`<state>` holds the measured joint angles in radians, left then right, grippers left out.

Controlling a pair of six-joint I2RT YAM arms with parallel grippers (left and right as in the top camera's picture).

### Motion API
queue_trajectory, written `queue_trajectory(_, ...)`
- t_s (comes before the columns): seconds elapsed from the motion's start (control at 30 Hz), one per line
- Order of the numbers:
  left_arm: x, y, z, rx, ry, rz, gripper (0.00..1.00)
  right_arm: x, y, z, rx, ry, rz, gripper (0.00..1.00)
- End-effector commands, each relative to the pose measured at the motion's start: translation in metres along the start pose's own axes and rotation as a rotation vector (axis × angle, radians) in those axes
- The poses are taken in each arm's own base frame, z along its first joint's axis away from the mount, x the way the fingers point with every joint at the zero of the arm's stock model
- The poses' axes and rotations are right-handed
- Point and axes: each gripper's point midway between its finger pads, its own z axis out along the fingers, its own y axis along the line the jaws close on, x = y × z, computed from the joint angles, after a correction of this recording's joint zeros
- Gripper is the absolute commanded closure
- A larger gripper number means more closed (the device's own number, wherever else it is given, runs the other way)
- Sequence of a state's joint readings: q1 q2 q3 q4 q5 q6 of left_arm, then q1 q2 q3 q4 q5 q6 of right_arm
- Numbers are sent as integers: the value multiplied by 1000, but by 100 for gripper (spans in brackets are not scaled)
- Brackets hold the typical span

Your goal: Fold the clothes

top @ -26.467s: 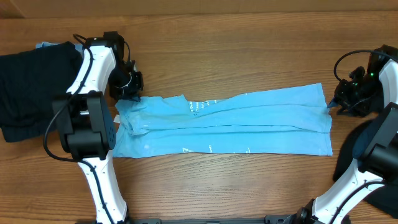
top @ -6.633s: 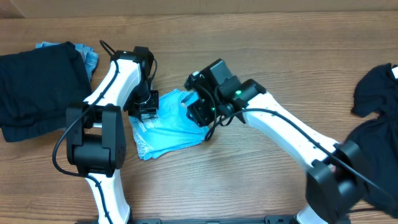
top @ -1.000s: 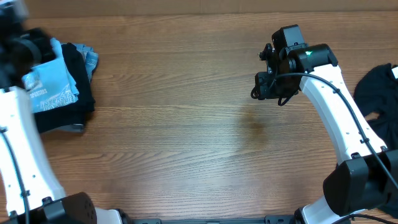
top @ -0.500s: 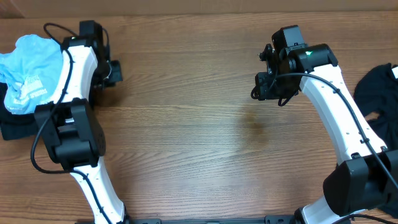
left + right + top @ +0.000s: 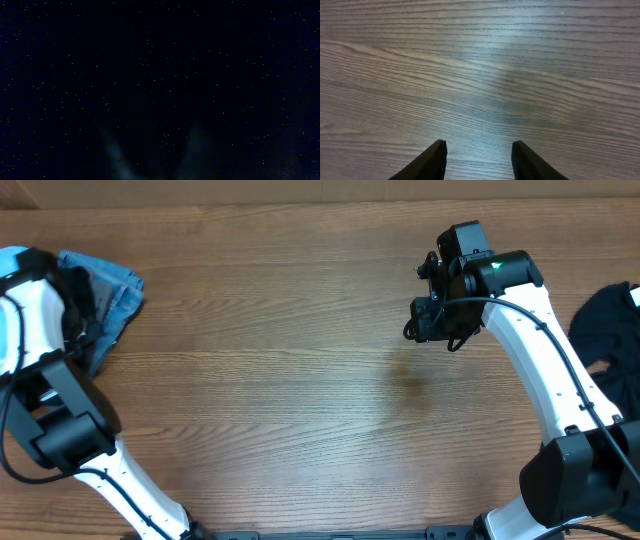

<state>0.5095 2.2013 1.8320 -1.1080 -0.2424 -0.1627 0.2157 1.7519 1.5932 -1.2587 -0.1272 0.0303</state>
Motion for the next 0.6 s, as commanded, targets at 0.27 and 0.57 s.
queue_trajectory(0.27, 8, -77, -20, 264, -22, 243, 96, -6, 2, -10, -11, -39, -1, 54)
queue_trajectory(0.57, -3, -99, -17, 156, -125, 327, 96, -9, 3, -10, -12, -49, -2, 54)
